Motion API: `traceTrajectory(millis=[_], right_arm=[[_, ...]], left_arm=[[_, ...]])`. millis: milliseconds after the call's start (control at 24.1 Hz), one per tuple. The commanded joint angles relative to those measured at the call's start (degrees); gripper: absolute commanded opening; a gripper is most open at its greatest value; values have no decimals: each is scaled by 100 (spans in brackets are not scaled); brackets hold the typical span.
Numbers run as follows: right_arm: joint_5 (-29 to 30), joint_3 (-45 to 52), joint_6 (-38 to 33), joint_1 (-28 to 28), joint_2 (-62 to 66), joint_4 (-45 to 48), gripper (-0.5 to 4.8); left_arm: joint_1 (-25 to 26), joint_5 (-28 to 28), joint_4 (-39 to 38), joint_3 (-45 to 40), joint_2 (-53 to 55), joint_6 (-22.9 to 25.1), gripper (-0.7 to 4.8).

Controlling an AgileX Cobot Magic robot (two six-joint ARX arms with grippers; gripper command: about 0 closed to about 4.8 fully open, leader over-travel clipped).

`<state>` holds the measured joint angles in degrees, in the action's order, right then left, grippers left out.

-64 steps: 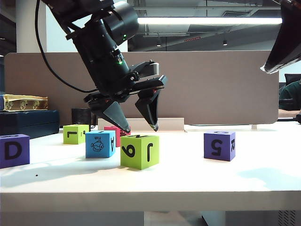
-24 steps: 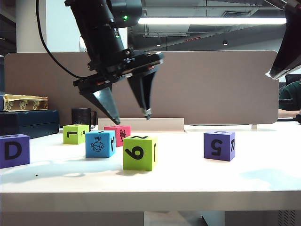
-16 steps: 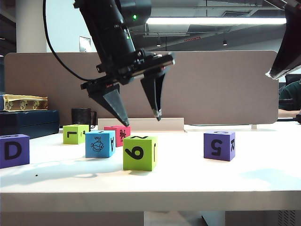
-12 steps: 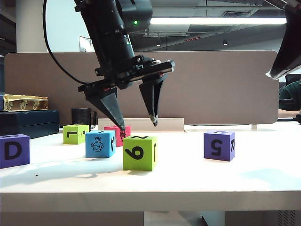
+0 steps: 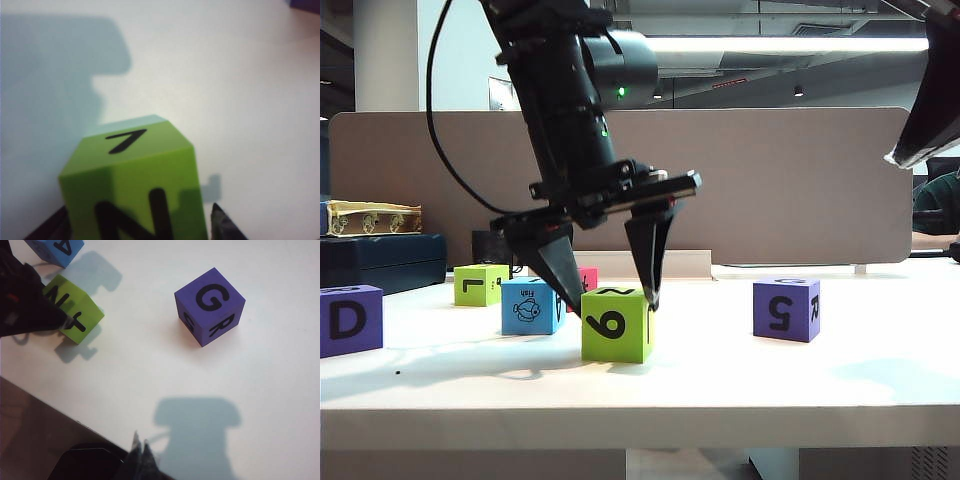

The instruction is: Select the appropriate blocks from the scattered letter blocks on the table and arrange them in a row to spell out "TURING".

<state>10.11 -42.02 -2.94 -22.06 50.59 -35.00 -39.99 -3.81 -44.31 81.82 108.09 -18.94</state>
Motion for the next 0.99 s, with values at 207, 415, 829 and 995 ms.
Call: traceTrajectory(millis=[207,415,829,995], right_arm=[[2,-35,17,-2,-13,55,-1],[4,-35,17,-2,-13,50,-1],[4,-35,17,-2,-13,7,-1],[2,-35,17,-2,-9,9,-1]], left_arm=[[-2,15,299,9,28,48,208],[37,66,728,48,24,48,208],[546,535,1110,142,28,26,208],[647,516,1143,136,33,7,208]])
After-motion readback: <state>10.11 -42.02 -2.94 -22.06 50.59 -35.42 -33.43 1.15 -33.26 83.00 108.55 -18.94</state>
